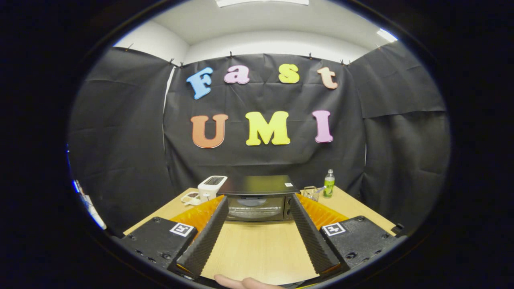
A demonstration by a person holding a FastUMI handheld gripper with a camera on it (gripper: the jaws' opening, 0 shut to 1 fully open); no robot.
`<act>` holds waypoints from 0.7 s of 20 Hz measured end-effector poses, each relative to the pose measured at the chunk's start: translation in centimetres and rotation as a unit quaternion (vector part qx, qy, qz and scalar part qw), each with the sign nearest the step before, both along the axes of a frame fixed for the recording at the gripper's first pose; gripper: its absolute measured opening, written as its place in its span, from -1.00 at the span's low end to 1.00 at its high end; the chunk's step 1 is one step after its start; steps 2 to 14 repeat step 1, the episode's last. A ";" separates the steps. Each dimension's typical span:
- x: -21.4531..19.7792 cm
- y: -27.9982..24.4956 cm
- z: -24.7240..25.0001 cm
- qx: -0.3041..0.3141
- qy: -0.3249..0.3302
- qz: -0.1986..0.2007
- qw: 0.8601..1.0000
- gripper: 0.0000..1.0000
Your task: Open the toaster oven, put the food inside, and close the toaster oven door.
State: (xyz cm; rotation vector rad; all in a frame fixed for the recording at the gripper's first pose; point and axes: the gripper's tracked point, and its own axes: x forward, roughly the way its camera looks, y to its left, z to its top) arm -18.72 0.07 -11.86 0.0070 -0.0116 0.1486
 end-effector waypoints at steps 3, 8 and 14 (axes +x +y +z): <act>-0.1 0.0 0.0 0.000 -0.001 0.000 1.000 1.00; -0.1 0.0 0.0 0.000 -0.001 0.000 1.000 1.00; -0.1 0.0 0.0 0.000 -0.001 0.000 1.000 1.00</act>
